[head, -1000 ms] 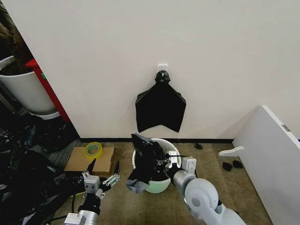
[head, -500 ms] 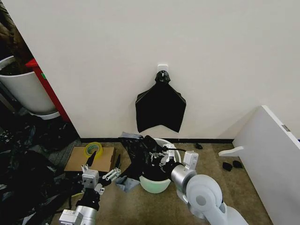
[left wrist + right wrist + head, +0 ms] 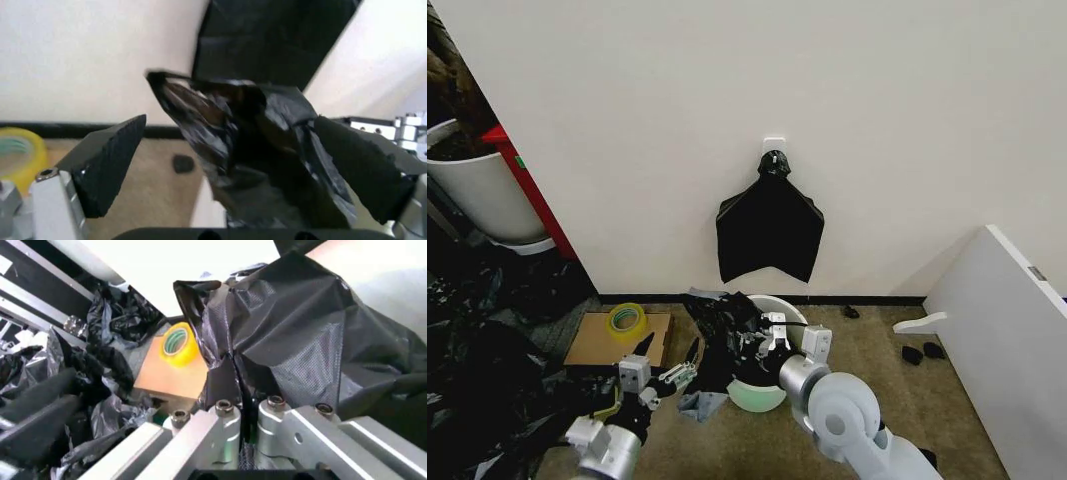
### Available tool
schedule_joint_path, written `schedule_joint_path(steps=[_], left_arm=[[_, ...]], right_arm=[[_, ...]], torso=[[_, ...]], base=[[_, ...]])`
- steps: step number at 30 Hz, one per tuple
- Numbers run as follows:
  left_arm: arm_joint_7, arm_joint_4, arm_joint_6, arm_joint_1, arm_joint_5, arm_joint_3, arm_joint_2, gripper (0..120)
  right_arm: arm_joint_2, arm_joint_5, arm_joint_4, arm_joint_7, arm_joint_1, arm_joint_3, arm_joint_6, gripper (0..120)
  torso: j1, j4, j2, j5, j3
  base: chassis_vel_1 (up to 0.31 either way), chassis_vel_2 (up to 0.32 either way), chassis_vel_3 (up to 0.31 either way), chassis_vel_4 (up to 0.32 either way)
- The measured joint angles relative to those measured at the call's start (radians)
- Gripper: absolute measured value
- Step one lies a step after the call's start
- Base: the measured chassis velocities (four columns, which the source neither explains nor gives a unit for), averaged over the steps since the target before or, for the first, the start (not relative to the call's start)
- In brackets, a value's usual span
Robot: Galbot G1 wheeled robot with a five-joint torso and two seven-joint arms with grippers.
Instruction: Place the garbage bag over the trash bin.
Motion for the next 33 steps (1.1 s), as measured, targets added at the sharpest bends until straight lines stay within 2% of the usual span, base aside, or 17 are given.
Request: schedule_joint_path(steps=[5, 8, 10, 11, 16, 20, 26, 33], left_arm=[[-0.014, -0.005, 0.056, -0.077, -0.088, 0.054, 0.042, 99], [-0.068, -0.015, 0.124, -0.179, -0.153, 0.136, 0.059, 99], [-0.085, -0.016, 0.143, -0.204, -0.168, 0.157, 0.06, 98], [-0.128, -0.014, 0.187, -0.257, -0.197, 0.206, 0.059, 98], [-0.238, 0.016, 0.246, -0.346, -0.23, 0.296, 0.026, 98], [-0.269, -0.006, 0.249, -0.326, -0.208, 0.282, 0.022, 97], [-0.276, -0.076, 0.237, -0.245, -0.152, 0.225, 0.063, 97], [-0.254, -0.085, 0.214, -0.205, -0.081, 0.209, 0.091, 97]], right_arm=[[-0.002, 0.0, 0.001, 0.001, -0.003, 0.004, -0.001, 0], [-0.001, 0.0, 0.002, 0.003, -0.005, 0.004, -0.002, 0], [0.0, 0.0, 0.002, 0.004, -0.006, 0.004, -0.003, 0], [0.001, 0.001, 0.004, 0.006, -0.008, 0.004, -0.004, 0], [0.001, 0.002, 0.006, 0.014, -0.017, 0.014, -0.009, 0], [-0.002, 0.004, 0.006, 0.013, -0.02, 0.017, -0.01, 0], [-0.008, 0.007, 0.003, 0.013, -0.02, 0.026, -0.01, 0], [-0.013, 0.011, 0.004, 0.014, -0.021, 0.027, -0.01, 0]], torso=[[0.0, 0.0002, 0.0, 0.0, 0.0], [0.0, 0.0002, 0.0, 0.0001, 0.0], [0.0, 0.0001, 0.0, 0.0001, 0.0], [0.0, 0.0, 0.0, 0.0001, 0.0], [0.0, 0.0, 0.0, 0.0001, 0.0], [0.0, 0.0001, 0.0, 0.0001, 0.0], [0.0, 0.0003, 0.0, 0.0003, 0.0], [0.0, 0.0003, 0.0, 0.0002, 0.0]], base=[[0.0, 0.0, 0.0, 0.0], [0.0, 0.0, 0.0, 0.0], [0.0, 0.0, 0.0, 0.0], [0.0, 0.0, 0.0, 0.0], [0.0, 0.0, 0.0, 0.0], [0.0, 0.0, 0.0, 0.0], [0.0, 0.0, 0.0, 0.0], [0.0, 0.0, 0.0, 0.0]])
